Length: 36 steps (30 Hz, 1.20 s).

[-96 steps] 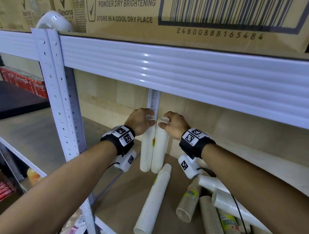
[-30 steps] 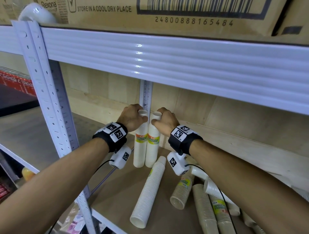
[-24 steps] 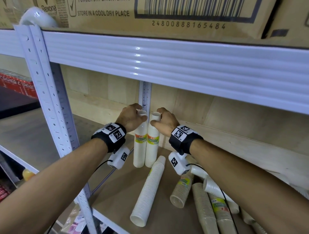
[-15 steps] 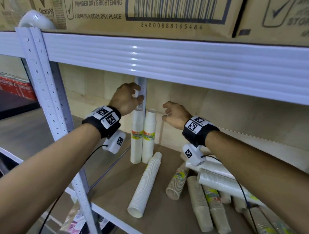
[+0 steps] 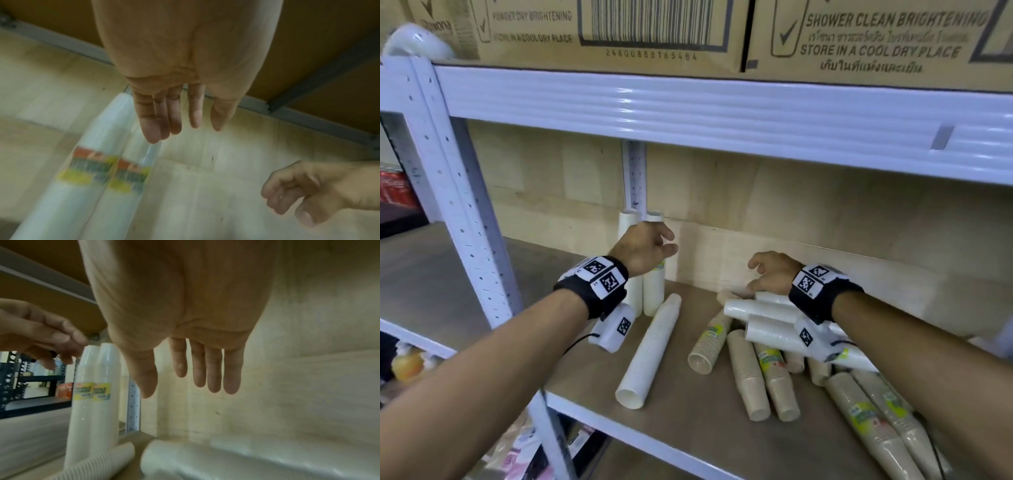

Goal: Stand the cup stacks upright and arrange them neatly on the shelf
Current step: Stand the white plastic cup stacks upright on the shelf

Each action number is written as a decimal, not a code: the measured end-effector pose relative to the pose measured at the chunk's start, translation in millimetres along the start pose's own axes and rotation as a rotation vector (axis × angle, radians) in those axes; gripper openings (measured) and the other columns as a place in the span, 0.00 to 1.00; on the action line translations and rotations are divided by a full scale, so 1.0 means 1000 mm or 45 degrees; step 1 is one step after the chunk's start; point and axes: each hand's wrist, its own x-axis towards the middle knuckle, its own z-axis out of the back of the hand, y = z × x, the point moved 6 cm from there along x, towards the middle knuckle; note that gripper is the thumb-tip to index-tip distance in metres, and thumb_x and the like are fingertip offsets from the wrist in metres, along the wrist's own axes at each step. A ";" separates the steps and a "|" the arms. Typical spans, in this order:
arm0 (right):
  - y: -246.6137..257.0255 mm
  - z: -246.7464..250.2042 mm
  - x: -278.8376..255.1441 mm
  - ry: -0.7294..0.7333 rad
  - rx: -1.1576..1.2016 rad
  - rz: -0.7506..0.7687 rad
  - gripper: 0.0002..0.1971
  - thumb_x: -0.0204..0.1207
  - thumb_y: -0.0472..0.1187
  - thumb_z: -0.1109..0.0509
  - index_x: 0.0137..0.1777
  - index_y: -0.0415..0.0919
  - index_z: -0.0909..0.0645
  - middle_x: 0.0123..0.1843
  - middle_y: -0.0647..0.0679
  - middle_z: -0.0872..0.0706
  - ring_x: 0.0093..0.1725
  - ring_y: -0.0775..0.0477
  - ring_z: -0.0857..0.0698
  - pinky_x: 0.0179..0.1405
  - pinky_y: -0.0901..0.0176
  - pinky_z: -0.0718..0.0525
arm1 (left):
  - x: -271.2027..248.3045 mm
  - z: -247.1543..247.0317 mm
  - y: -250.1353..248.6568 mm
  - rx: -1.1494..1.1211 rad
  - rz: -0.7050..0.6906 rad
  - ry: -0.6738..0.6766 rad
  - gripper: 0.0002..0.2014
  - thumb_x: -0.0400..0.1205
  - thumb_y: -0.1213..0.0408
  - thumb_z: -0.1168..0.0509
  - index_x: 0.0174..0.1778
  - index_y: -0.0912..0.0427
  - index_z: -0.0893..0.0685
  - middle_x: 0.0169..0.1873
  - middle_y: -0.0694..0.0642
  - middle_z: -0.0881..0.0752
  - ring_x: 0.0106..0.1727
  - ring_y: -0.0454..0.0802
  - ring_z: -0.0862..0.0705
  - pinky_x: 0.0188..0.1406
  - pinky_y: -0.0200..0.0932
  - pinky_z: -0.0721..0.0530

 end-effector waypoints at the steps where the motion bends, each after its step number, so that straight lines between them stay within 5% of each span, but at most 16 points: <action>1: -0.011 -0.004 -0.003 0.018 -0.014 -0.025 0.28 0.71 0.48 0.22 0.70 0.50 0.24 0.66 0.49 0.20 0.63 0.47 0.20 0.59 0.57 0.24 | -0.004 -0.010 0.006 0.006 0.035 0.039 0.13 0.80 0.54 0.29 0.58 0.54 0.15 0.48 0.53 0.15 0.50 0.51 0.16 0.49 0.39 0.23; 13: -0.076 -0.030 -0.001 0.118 -0.253 -0.094 0.28 0.72 0.42 0.22 0.72 0.45 0.25 0.69 0.45 0.22 0.65 0.44 0.20 0.63 0.58 0.23 | -0.048 -0.090 0.092 0.265 0.277 0.372 0.32 0.75 0.45 0.27 0.73 0.52 0.26 0.62 0.56 0.17 0.54 0.50 0.20 0.50 0.39 0.24; 21: -0.083 -0.039 0.010 0.147 -0.352 -0.061 0.25 0.70 0.44 0.21 0.68 0.45 0.20 0.67 0.47 0.18 0.62 0.45 0.18 0.62 0.58 0.20 | -0.058 -0.119 0.126 0.415 0.346 0.547 0.38 0.72 0.43 0.27 0.76 0.52 0.32 0.69 0.54 0.22 0.65 0.55 0.20 0.60 0.51 0.19; 26: -0.083 -0.040 0.012 0.171 -0.407 -0.032 0.29 0.71 0.47 0.22 0.72 0.43 0.22 0.69 0.46 0.19 0.65 0.45 0.18 0.65 0.56 0.20 | -0.061 -0.129 0.134 0.284 0.484 0.623 0.48 0.69 0.43 0.24 0.81 0.46 0.41 0.72 0.55 0.28 0.57 0.57 0.16 0.36 0.51 0.08; 36: -0.086 -0.042 0.014 0.191 -0.418 -0.020 0.27 0.71 0.47 0.22 0.70 0.45 0.20 0.65 0.47 0.16 0.61 0.46 0.17 0.61 0.56 0.19 | -0.061 -0.128 0.134 0.286 0.515 0.608 0.47 0.67 0.44 0.24 0.80 0.42 0.41 0.66 0.54 0.25 0.52 0.57 0.15 0.26 0.48 0.10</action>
